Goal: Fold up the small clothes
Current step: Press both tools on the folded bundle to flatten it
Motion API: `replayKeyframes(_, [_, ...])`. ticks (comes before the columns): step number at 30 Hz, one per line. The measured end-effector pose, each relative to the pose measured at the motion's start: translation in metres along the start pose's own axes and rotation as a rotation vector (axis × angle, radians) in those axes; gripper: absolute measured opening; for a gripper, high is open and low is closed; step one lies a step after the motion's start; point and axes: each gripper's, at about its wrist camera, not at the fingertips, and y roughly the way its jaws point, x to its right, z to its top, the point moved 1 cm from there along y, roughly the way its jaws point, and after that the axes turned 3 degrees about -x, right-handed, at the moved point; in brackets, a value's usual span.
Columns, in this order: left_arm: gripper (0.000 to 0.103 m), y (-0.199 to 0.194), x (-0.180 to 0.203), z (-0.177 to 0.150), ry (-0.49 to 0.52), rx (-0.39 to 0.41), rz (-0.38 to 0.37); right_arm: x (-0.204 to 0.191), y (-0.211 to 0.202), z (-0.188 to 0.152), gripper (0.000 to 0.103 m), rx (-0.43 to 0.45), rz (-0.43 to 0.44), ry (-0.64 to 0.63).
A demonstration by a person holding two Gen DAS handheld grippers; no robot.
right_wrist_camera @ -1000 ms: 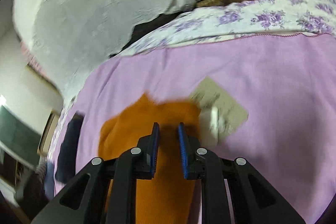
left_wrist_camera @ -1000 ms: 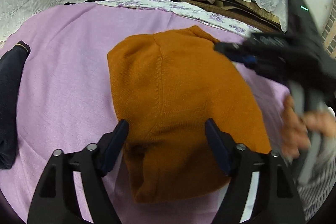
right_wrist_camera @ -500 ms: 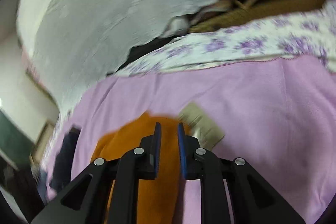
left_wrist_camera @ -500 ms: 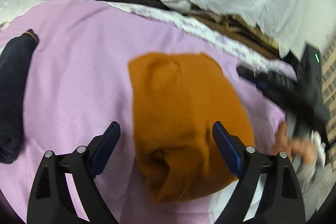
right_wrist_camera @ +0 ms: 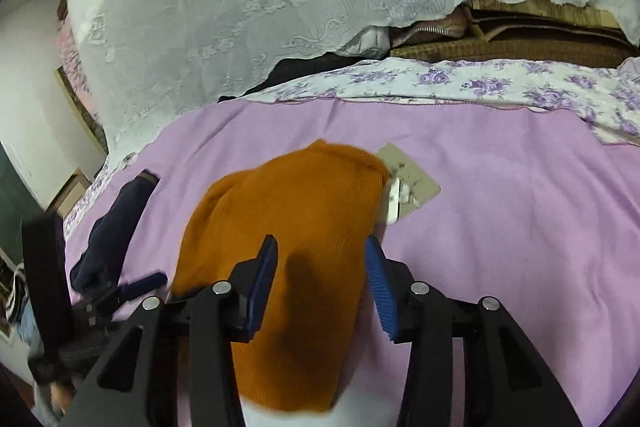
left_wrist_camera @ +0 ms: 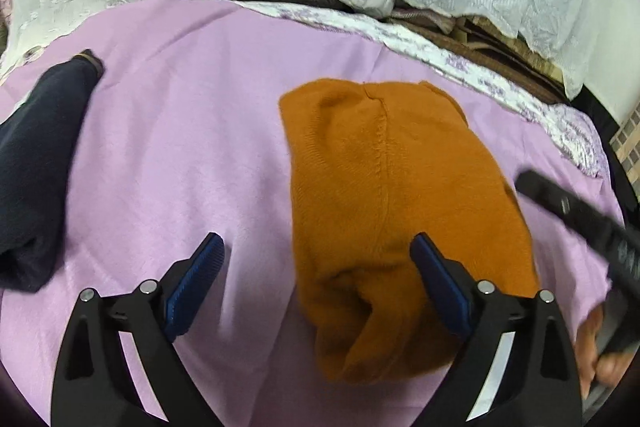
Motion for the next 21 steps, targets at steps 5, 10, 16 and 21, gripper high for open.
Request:
replayKeyframes(5, [0.092, -0.011, -0.002, -0.016, 0.013, 0.009, 0.051, -0.003, -0.008, -0.03, 0.046, -0.044, -0.042, -0.036])
replayKeyframes(10, [0.097, -0.002, 0.006, -0.026, 0.073, 0.0, 0.148, 0.007, -0.002, -0.047, 0.055, -0.085, -0.071, -0.012])
replayKeyframes(16, [0.096, -0.021, 0.012, -0.032, 0.09, 0.07, 0.188, -0.012, -0.031, -0.057, 0.053, 0.002, -0.114, -0.073])
replayKeyframes(21, [0.096, -0.035, 0.012, -0.035, 0.071, 0.128, 0.222, -0.025, -0.042, -0.059, 0.053, 0.05, -0.132, -0.128])
